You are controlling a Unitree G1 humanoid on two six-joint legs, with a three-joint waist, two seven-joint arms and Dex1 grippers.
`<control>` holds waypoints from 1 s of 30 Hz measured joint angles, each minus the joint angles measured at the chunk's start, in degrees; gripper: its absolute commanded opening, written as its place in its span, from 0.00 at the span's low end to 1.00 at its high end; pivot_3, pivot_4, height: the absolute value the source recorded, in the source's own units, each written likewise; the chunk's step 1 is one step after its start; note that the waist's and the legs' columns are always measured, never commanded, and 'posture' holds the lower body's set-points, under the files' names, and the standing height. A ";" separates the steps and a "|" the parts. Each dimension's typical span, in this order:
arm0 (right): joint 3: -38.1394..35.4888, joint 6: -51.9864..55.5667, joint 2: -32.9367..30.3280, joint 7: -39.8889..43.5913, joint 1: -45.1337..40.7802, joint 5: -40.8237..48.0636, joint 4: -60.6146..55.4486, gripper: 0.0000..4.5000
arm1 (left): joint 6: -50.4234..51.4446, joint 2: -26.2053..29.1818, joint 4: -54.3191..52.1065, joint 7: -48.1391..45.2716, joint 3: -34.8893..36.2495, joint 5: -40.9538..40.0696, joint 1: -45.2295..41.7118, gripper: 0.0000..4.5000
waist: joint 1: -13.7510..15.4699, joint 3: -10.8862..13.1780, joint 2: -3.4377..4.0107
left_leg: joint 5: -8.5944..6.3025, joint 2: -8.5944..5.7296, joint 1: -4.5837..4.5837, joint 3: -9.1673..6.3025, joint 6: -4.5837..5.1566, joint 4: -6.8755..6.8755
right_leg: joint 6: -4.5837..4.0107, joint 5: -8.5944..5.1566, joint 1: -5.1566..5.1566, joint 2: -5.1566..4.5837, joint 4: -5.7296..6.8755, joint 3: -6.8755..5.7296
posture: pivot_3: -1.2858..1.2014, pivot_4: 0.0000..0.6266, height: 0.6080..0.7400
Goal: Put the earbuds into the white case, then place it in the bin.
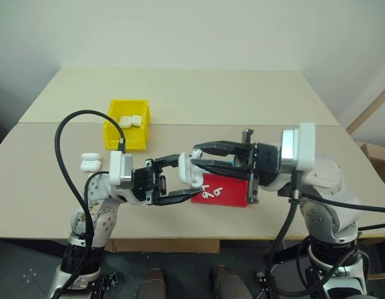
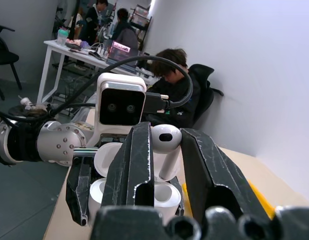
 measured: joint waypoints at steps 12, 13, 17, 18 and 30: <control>3.62 -7.71 0.11 1.06 0.70 -2.52 4.88 0.17 | 0.71 0.26 0.00 -0.14 0.03 -0.08 0.00 0.62 | 0.02 0.00 0.00 | 0.00 0.00 0.00 0.00 0.00 -0.01 | 0.00 0.00 0.00 0.00 0.00 0.00 | 0.52 0.24 1.00; 3.73 -8.15 0.10 1.09 0.69 -2.76 4.91 0.17 | 0.72 0.27 0.00 -0.16 0.05 -0.08 -0.01 0.62 | 0.03 0.00 0.00 | 0.00 0.00 0.00 0.00 0.00 -0.01 | 0.00 0.00 0.00 0.00 0.00 0.00 | 0.52 0.24 1.00; 4.60 -9.21 0.03 1.16 0.95 -3.42 5.79 0.17 | 0.72 0.27 0.01 -0.26 0.09 -0.08 -0.01 0.62 | 0.02 0.00 0.00 | 0.00 0.00 0.00 0.00 0.00 -0.01 | 0.00 0.00 0.00 0.00 0.00 0.00 | 0.52 0.24 1.00; 4.67 -9.48 0.03 1.14 1.02 -3.58 5.94 0.17 | 0.74 0.29 0.07 -0.28 0.10 -0.05 -0.01 0.62 | 0.02 0.00 0.00 | 0.00 0.00 0.00 0.00 0.00 -0.01 | 0.00 0.00 0.00 0.00 0.00 0.00 | 0.52 0.24 1.00; 5.58 -13.18 -0.69 1.28 1.61 -4.79 7.51 0.17 | 0.73 0.27 1.20 -0.69 0.10 0.11 -0.11 0.62 | 0.01 0.00 0.00 | 0.00 0.00 0.00 0.00 0.00 -0.01 | 0.00 0.00 0.00 0.00 -0.01 0.00 | 0.52 0.24 1.00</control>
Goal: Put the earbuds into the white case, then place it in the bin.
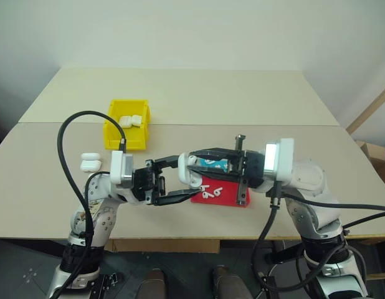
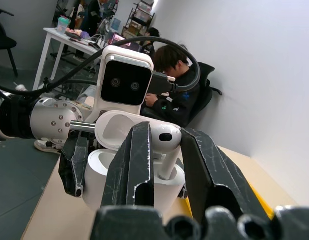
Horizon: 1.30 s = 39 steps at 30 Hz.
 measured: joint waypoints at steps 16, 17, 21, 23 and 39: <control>0.56 -2.24 -0.40 0.98 -0.06 -0.48 1.77 0.35 | -0.14 -0.55 1.00 -0.76 0.01 0.11 0.00 0.62 | 0.02 0.00 0.00 | 0.00 0.00 0.00 0.00 0.00 0.00 | 0.00 0.00 0.00 0.00 0.00 0.00 | 0.52 0.24 1.00; 0.49 -2.30 -0.63 0.97 -0.06 -0.60 1.89 0.43 | -0.19 -0.56 1.07 -0.85 0.05 0.16 0.00 0.62 | 0.03 0.00 0.00 | 0.00 0.00 0.00 0.00 0.00 0.00 | 0.00 0.00 0.00 0.00 0.00 0.00 | 0.52 0.24 1.00; 0.21 -2.78 -0.87 0.83 -0.11 -1.03 1.96 0.49 | -0.22 -0.58 1.19 -1.02 0.05 0.16 -0.01 0.62 | 0.02 0.00 0.00 | 0.00 0.00 0.00 0.00 0.00 0.00 | 0.00 0.00 0.00 0.00 0.00 0.00 | 0.52 0.24 1.00; 0.29 -2.99 -0.88 0.96 -0.11 -1.18 1.96 0.49 | -0.25 -0.63 1.26 -0.98 0.06 0.17 -0.01 0.62 | 0.02 0.00 0.00 | 0.00 0.00 0.00 0.00 0.00 0.00 | 0.00 0.00 0.00 0.00 0.01 0.00 | 0.52 0.24 1.00; 0.36 20.69 -23.06 2.01 -14.44 -0.36 5.46 0.49 | -5.96 7.68 5.04 -3.57 5.73 3.75 5.89 0.62 | -0.39 0.07 0.10 | 0.00 0.05 0.09 0.12 0.00 -0.16 | -0.05 -0.02 -0.08 0.04 0.00 0.10 | 0.52 0.24 1.00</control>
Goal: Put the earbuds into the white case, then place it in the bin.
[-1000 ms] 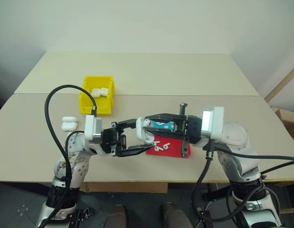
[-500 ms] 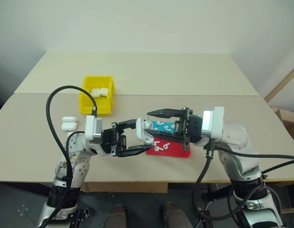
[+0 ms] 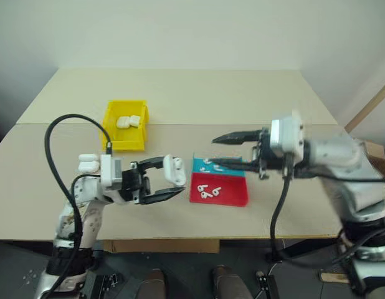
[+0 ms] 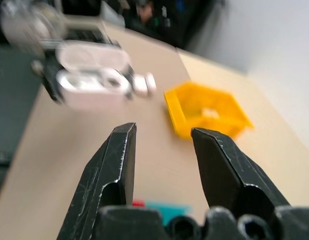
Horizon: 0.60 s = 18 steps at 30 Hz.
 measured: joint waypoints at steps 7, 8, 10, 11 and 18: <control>19.99 2.20 -0.66 9.74 -18.04 -19.67 20.03 0.49 | -3.15 2.54 0.79 -2.84 2.13 1.02 5.51 0.62 | 0.21 0.02 0.03 | 0.00 0.03 -0.07 0.09 0.00 0.02 | -0.01 0.01 -0.05 -0.02 -0.15 0.02 | 0.52 0.24 1.00; 22.29 2.06 0.82 10.65 -20.09 -22.28 23.54 0.49 | -3.57 2.50 0.78 -2.77 2.16 1.17 5.78 0.62 | 0.22 0.03 0.03 | 0.00 0.04 -0.07 0.08 0.00 0.01 | -0.01 0.01 -0.07 -0.02 -0.14 0.02 | 0.52 0.24 1.00; 27.14 1.50 5.16 12.23 -24.43 -27.47 31.66 0.49 | -4.25 1.97 0.60 -1.97 2.17 1.53 6.04 0.62 | 0.21 0.03 0.04 | 0.00 0.04 -0.10 0.08 0.00 0.00 | -0.01 0.01 -0.09 -0.02 -0.12 0.02 | 0.52 0.24 1.00; 28.99 1.04 7.24 12.91 -25.92 -29.59 35.37 0.49 | -4.46 1.53 0.37 -1.33 2.02 1.72 6.07 0.62 | 0.22 0.03 0.04 | 0.00 0.03 -0.15 0.08 0.00 0.01 | -0.02 0.02 -0.13 -0.03 -0.12 0.01 | 0.52 0.24 1.00; 31.97 -2.76 13.14 16.51 -28.26 -36.94 49.35 0.49 | -5.17 0.73 -1.77 1.18 1.73 2.15 7.73 0.62 | 0.63 0.03 0.05 | 0.01 -0.02 -0.75 0.07 -0.01 0.07 | -0.11 0.10 -0.88 -0.10 0.21 0.03 | 0.52 0.24 1.00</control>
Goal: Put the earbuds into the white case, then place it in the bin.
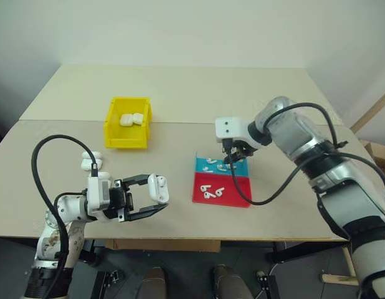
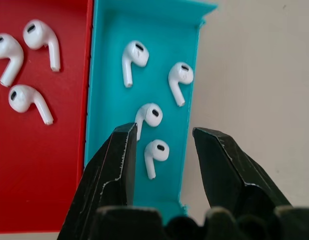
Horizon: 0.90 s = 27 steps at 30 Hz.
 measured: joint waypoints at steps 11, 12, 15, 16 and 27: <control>-0.08 -4.36 4.03 1.39 -0.38 -5.68 6.27 0.49 | -0.01 -0.89 -1.68 2.41 -1.31 0.93 0.84 0.62 | -0.41 0.01 0.02 | 0.00 0.04 0.06 0.02 0.00 -0.01 | -0.05 0.04 0.01 0.05 0.01 0.00 | 0.52 0.24 1.00; -0.10 -4.65 4.43 1.23 -0.38 -6.05 6.79 0.49 | -0.01 -0.89 -1.95 2.59 -1.38 0.93 0.84 0.62 | -0.38 0.01 0.02 | 0.00 0.03 0.06 0.02 0.00 -0.01 | -0.05 0.04 0.02 0.05 0.01 0.00 | 0.52 0.24 1.00; -0.21 -6.09 5.47 0.32 -0.38 -7.28 8.22 0.49 | -0.01 -0.87 -2.10 2.83 -1.42 0.93 0.82 0.62 | -0.37 0.01 0.02 | 0.01 0.03 0.07 0.02 0.00 -0.01 | -0.05 0.04 0.02 0.05 0.02 0.00 | 0.52 0.24 1.00; -0.24 -6.53 5.70 0.00 -0.38 -7.63 8.76 0.49 | 0.00 -0.85 -2.11 2.86 -1.43 0.93 0.79 0.62 | -0.37 0.01 0.02 | 0.01 0.03 0.08 0.02 0.00 0.00 | -0.05 0.04 0.03 0.05 0.02 0.00 | 0.52 0.24 1.00; -0.92 -10.12 6.52 -1.03 -0.37 -10.41 13.12 0.49 | 0.06 0.15 -2.30 2.74 -1.43 0.87 0.60 0.62 | -0.40 0.01 0.02 | 0.01 0.03 0.09 0.02 0.00 -0.01 | -0.06 0.05 0.04 0.05 0.03 0.00 | 0.52 0.24 1.00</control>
